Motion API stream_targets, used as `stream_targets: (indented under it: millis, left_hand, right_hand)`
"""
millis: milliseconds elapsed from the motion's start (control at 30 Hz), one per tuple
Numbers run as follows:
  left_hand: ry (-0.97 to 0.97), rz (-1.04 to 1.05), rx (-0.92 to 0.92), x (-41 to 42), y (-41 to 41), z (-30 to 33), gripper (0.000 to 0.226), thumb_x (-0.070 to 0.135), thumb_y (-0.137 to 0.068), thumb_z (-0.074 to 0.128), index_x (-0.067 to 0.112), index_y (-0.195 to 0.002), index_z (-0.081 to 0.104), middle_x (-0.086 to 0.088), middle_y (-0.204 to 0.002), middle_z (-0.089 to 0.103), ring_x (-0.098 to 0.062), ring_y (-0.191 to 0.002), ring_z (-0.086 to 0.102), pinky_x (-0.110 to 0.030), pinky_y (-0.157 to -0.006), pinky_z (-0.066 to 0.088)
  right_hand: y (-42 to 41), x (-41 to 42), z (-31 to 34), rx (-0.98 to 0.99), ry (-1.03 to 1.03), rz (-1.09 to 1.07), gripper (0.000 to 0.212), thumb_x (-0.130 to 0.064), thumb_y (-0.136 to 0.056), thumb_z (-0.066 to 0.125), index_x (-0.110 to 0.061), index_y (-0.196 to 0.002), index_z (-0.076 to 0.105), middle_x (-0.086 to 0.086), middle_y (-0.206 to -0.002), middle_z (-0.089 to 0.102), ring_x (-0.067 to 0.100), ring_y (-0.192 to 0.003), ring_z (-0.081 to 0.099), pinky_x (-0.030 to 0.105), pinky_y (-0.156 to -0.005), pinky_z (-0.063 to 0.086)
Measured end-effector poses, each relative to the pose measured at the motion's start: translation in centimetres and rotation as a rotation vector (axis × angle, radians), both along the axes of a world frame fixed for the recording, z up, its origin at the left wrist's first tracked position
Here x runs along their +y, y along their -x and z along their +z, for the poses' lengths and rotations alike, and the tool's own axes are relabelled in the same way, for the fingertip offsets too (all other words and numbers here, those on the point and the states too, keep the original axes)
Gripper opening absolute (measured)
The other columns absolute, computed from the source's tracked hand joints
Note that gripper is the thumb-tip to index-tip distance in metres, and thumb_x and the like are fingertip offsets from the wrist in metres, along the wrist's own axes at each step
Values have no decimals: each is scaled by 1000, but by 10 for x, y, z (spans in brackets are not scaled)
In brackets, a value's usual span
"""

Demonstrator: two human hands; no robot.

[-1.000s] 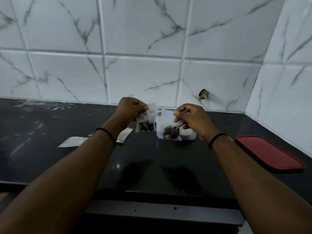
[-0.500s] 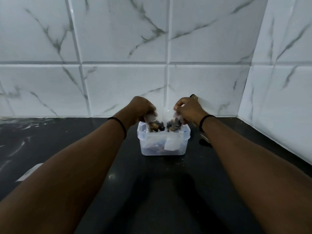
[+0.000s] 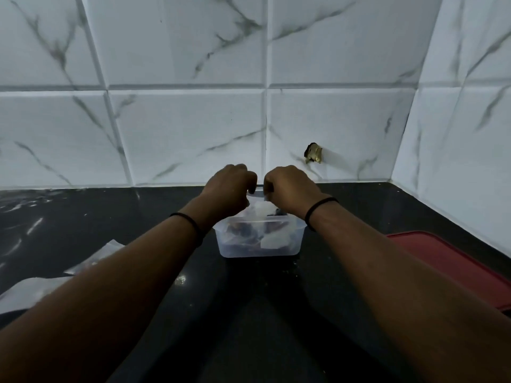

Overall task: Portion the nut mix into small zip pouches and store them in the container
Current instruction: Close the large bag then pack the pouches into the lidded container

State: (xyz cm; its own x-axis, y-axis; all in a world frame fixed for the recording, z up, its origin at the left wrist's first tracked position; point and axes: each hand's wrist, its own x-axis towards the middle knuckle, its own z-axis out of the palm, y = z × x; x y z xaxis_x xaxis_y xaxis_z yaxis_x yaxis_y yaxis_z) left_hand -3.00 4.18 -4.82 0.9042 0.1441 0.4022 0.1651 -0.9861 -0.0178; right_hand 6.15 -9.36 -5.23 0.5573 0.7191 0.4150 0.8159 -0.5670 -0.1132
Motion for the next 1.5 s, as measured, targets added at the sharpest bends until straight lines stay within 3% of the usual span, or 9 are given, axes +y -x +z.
stream_targets:
  millis: [233,533,633,733,867,1000,1233,1333,1500]
  left_hand:
    - [24,-41,366,-1,4,1,29,16,-92,65,22,-120,71,2,-123,68,-21,-111,62,-30,-92,49]
    - [107,36,467,-2,-9,-1,28,13,-95,57,11,-119,71,-8,-119,69,-25,-107,63,-34,-95,51]
    - [142,1,386,-1,-7,-1,25,14,-92,65,14,-116,73,-4,-116,70,-21,-103,63,-29,-88,50]
    - [303,-31,147,6,4,2,20,12,-83,78,15,-102,77,0,-101,74,-13,-91,65,-23,-78,47]
    - [504,18,-244,22,38,8,10,10,-83,75,16,-91,77,-1,-91,75,-15,-88,67,-27,-80,52]
    - [523,169,-477,50,88,-1,8,15,-87,69,19,-91,75,1,-89,73,-16,-84,65,-25,-73,46]
    - [588,560,-546,108,190,-43,14,16,-86,61,19,-90,74,-4,-94,74,-28,-91,67,-26,-69,41]
    - [607,681,-522,122,214,-69,16,17,-86,60,18,-94,73,-7,-101,72,-30,-96,65,-28,-73,41]
    - [512,678,-456,135,212,-93,17,21,-87,60,8,-93,69,-12,-100,68,-33,-95,61,-35,-76,47]
  right_hand:
    - [9,0,0,140,342,-14,21,-18,-93,59,-10,-105,74,10,-105,72,26,-92,65,32,-76,52]
    - [9,10,2,182,401,-73,26,-11,-94,56,-8,-116,69,12,-113,68,24,-88,57,31,-79,48]
    - [8,8,1,211,308,-71,21,-11,-91,61,-10,-108,74,10,-107,71,24,-91,64,32,-78,53]
    - [10,-1,1,265,126,-36,12,-12,-86,71,-14,-94,79,4,-98,75,20,-91,68,28,-80,54]
    - [25,-7,2,161,-240,-11,11,-19,-89,66,-17,-85,76,-1,-91,74,16,-88,67,26,-74,50]
    - [64,3,15,68,-472,63,13,-21,-90,60,-18,-86,72,-4,-84,73,16,-81,66,34,-75,55]
    - [168,79,-16,260,-566,248,10,-21,-87,65,-16,-83,72,-3,-81,73,17,-80,67,30,-75,53]
    - [188,108,-52,443,-473,160,10,-24,-88,63,-17,-86,70,-2,-88,73,17,-85,66,27,-76,50]
    - [177,134,-96,619,-426,-36,25,-34,-89,62,-10,-95,67,5,-97,68,24,-94,63,26,-74,43]
